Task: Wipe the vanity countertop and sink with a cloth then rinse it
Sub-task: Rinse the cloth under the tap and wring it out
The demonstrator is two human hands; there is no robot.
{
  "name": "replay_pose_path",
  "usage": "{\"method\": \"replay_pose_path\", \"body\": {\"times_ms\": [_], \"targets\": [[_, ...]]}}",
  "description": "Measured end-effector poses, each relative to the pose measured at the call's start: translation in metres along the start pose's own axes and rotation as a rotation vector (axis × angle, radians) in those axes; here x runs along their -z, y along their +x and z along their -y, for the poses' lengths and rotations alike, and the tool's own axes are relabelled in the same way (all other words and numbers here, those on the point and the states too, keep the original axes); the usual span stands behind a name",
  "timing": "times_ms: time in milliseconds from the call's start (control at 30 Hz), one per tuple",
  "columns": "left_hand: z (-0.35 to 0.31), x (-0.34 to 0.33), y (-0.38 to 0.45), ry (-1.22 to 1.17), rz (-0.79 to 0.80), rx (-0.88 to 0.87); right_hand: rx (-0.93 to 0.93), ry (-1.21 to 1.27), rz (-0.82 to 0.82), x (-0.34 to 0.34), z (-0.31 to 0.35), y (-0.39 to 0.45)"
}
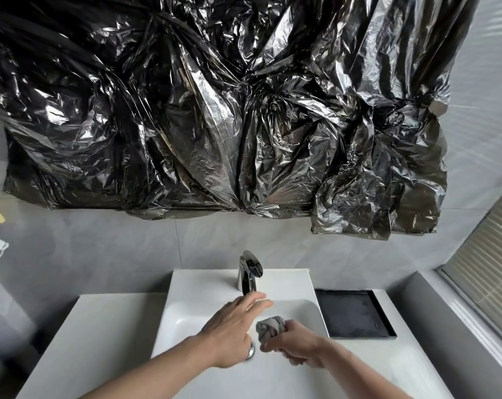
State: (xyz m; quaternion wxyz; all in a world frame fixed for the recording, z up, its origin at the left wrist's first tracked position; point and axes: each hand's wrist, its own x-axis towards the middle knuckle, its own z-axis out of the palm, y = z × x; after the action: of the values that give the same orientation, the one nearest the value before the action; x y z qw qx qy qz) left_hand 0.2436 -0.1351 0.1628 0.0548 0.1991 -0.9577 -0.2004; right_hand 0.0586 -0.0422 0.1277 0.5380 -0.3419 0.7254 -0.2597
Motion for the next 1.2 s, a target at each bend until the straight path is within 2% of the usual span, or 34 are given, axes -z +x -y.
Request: {"method": "replay_pose_path", "body": {"times_ms": [200, 300, 367, 467, 600, 700, 767, 867, 967, 1067, 1200], "targets": [[0.001, 0.010, -0.014, 0.179, 0.042, -0.185, 0.039, 0.016, 0.276, 0.001, 0.056, -0.030], [0.010, 0.018, -0.007, 0.280, -0.084, -0.203, 0.027, 0.046, 0.375, 0.001, 0.078, -0.034], [0.015, 0.023, 0.000, 0.331, -0.194, -0.197, 0.009, 0.030, 0.381, -0.002, 0.088, -0.033], [0.015, 0.033, 0.013, 0.425, -0.205, -0.107, -0.006, -0.060, 0.287, -0.012, 0.097, -0.031], [0.004, 0.050, 0.028, 0.554, 0.024, 0.063, 0.102, -0.434, -0.011, -0.024, 0.106, -0.029], [0.003, 0.050, 0.034, 0.509, 0.087, 0.127, 0.205, -0.788, -0.201, -0.028, 0.102, -0.021], [0.005, 0.044, 0.038, 0.477, 0.117, 0.177, 0.252, -0.878, -0.304, -0.030, 0.094, -0.017], [0.005, 0.036, 0.041, 0.373, 0.167, 0.283, 0.321, -0.996, -0.360, -0.031, 0.084, -0.017], [0.001, 0.030, 0.040, 0.192, 0.281, 0.409, 0.371, -1.075, -0.393, -0.033, 0.074, -0.016], [0.000, 0.028, 0.035, 0.109, 0.332, 0.442, 0.385, -1.024, -0.410, -0.038, 0.062, -0.014], [-0.003, 0.027, 0.025, 0.129, 0.264, 0.407, 0.374, -0.820, -0.399, -0.041, 0.052, -0.013]]}}
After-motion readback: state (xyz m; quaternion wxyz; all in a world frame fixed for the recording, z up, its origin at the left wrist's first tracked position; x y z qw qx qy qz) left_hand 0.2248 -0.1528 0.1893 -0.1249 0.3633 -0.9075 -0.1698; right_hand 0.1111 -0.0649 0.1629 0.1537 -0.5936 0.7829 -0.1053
